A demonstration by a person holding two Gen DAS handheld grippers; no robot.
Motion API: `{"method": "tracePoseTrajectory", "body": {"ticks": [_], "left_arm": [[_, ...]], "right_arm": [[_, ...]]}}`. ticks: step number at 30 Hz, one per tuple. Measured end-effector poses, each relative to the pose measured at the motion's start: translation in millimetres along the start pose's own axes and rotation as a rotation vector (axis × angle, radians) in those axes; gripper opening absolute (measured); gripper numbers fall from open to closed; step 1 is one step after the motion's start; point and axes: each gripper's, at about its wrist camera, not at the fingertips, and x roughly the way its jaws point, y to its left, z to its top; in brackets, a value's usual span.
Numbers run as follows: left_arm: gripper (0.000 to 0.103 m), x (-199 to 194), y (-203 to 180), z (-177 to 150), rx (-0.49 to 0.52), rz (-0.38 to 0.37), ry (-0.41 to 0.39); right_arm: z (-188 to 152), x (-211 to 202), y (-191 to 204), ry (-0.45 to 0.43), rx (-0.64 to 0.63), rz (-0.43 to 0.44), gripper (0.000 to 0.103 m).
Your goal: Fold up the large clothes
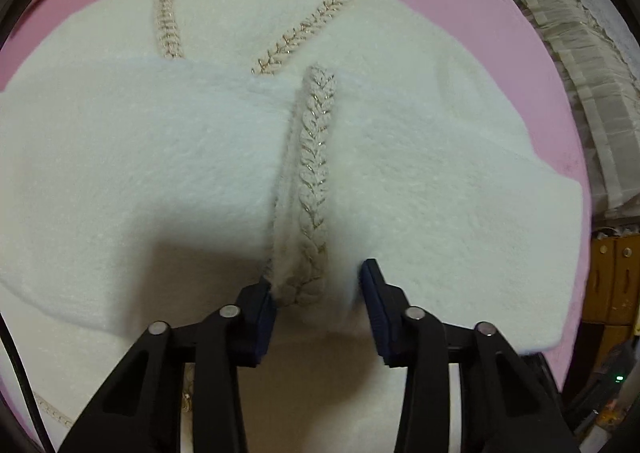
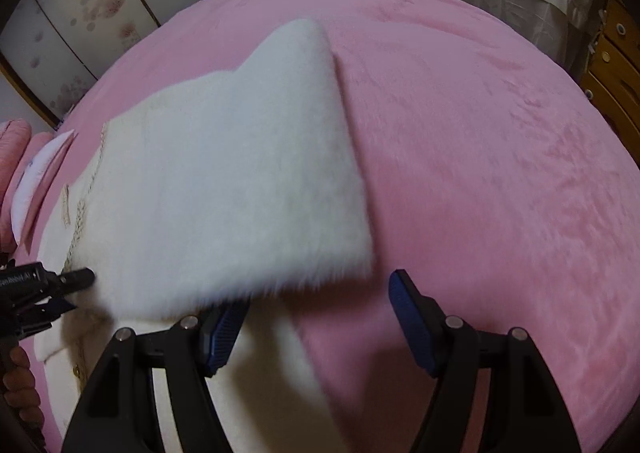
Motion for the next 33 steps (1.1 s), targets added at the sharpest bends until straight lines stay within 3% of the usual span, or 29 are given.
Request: {"method": "tracePoseTrajectory", "body": {"ticks": [3, 6, 12, 17, 19, 23, 26, 29, 31, 33], "left_arm": [[0.017, -6, -10, 2, -0.034, -0.026, -0.042], [0.016, -33, -20, 6, -0.022, -0.079, -0.108], [0.015, -120, -20, 35, -0.128, -0.307, -0.319], [0.015, -183, -4, 45, -0.151, -0.294, -0.483], [0.015, -195, 12, 46, -0.187, -0.277, -0.507], [0.015, -186, 53, 39, -0.295, -0.148, -0.485], [0.015, -152, 90, 14, -0.399, -0.062, -0.429], [0.015, -108, 127, -10, -0.492, 0.03, -0.318], [0.015, -84, 145, -26, -0.565, 0.022, -0.25], [0.015, -71, 151, -35, -0.6, 0.006, -0.238]], "right_arm": [[7, 9, 6, -0.018, -0.038, 0.014, 0.072], [9, 14, 12, -0.041, -0.097, 0.022, 0.073], [13, 15, 13, -0.046, -0.152, 0.051, 0.073], [18, 15, 12, -0.049, -0.153, 0.063, 0.073], [21, 15, 15, -0.052, -0.161, 0.075, 0.073], [22, 15, 29, -0.067, -0.234, 0.087, 0.073], [17, 18, 42, -0.051, -0.304, 0.073, 0.073], [8, 17, 46, -0.057, -0.369, 0.051, 0.073], [2, 15, 44, -0.054, -0.405, 0.06, 0.073], [-1, 12, 41, -0.052, -0.449, 0.078, 0.073]]}}
